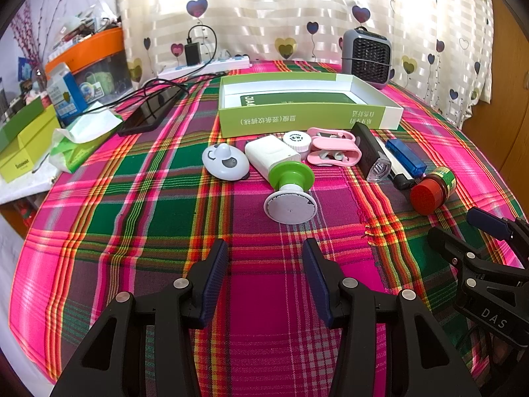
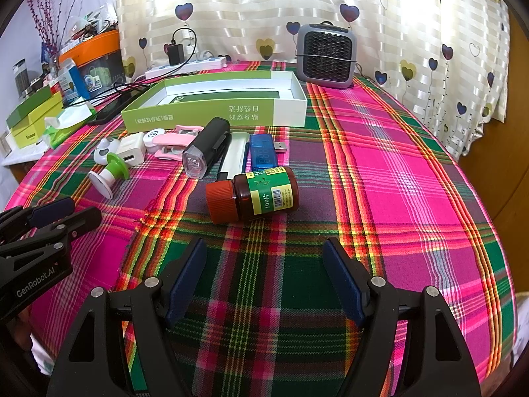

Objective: Organize rigid objects

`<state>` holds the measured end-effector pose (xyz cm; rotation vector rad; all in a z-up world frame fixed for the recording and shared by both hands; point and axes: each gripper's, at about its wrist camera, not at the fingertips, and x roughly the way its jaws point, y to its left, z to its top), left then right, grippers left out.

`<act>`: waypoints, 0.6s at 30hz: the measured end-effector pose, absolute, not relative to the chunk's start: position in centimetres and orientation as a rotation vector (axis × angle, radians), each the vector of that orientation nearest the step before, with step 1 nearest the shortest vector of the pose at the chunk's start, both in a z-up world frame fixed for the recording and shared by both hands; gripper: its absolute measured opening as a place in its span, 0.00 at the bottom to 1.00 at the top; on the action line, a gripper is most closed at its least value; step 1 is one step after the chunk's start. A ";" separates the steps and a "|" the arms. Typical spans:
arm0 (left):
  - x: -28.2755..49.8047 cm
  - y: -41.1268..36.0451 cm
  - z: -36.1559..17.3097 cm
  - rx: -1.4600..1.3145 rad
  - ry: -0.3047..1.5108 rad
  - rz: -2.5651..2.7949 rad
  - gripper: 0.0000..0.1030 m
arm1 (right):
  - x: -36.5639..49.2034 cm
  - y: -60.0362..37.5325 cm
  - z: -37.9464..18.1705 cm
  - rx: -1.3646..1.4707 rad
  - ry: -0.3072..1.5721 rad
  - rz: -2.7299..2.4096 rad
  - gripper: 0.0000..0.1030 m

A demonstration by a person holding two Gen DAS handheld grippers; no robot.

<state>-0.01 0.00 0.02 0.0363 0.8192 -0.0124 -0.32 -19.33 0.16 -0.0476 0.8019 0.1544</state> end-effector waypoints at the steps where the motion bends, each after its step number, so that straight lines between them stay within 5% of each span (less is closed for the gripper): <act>1: 0.0 0.0 0.0 0.037 0.819 -0.012 0.44 | -0.3 -19.3 0.2 -0.048 0.802 0.154 0.71; 18: 0.1 0.0 0.0 0.037 0.818 -0.015 0.44 | -0.2 -19.4 0.0 -0.050 0.806 0.161 0.71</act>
